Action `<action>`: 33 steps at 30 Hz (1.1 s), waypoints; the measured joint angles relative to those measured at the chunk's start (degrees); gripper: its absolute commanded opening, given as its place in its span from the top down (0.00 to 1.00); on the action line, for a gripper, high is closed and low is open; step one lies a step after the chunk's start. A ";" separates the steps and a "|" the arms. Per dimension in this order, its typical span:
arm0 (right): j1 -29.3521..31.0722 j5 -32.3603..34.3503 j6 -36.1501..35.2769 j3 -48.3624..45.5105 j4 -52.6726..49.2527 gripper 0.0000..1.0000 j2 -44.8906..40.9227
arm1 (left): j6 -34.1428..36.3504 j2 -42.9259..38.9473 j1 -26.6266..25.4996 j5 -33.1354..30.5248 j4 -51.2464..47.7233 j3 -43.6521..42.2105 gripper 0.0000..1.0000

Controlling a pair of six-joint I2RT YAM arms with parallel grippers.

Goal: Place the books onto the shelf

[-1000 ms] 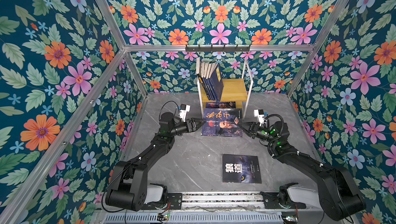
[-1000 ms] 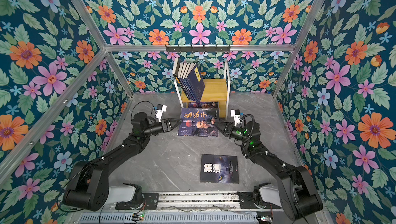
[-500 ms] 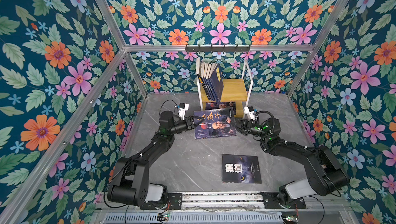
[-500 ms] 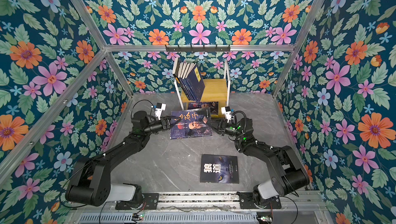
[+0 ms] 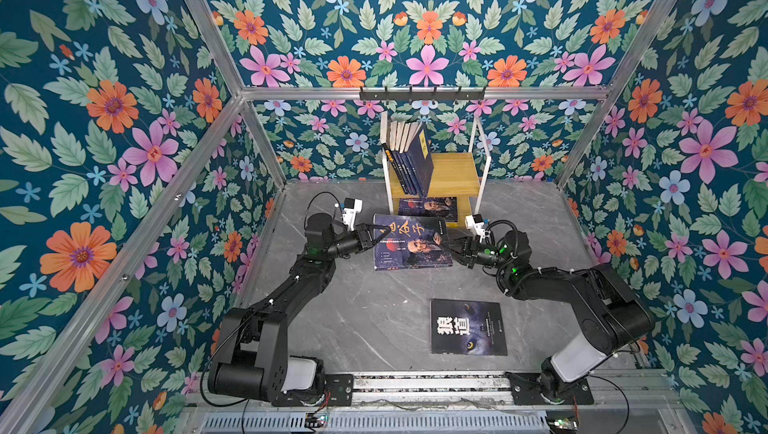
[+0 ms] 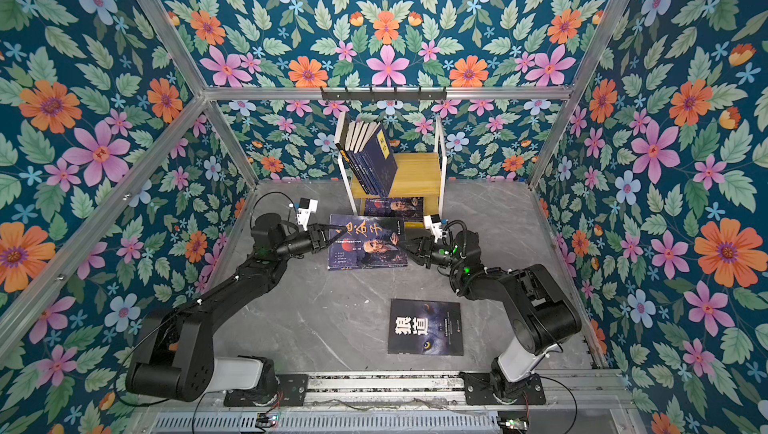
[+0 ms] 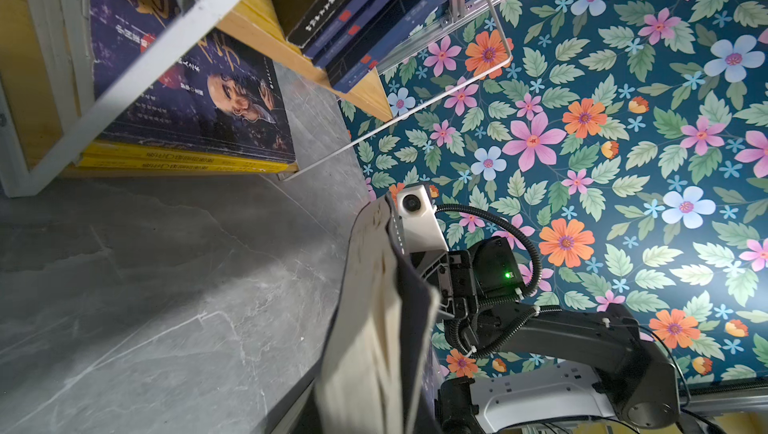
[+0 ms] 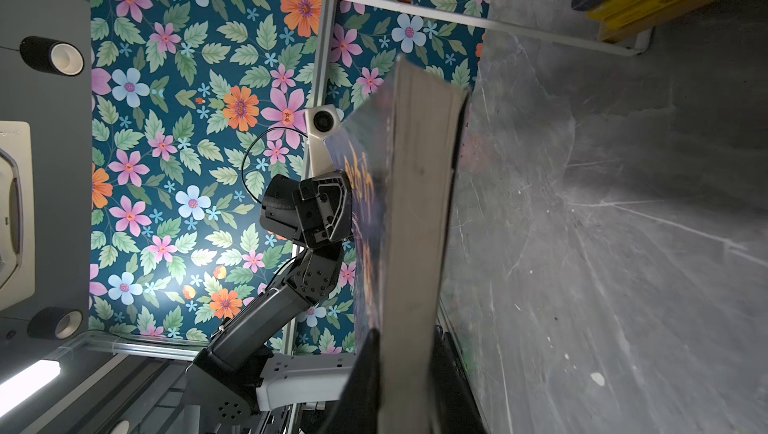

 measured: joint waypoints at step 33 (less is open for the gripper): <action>19.21 50.45 -65.35 6.99 -61.94 0.10 -32.85 | -2.58 -0.98 5.90 1.66 1.51 -0.81 1.00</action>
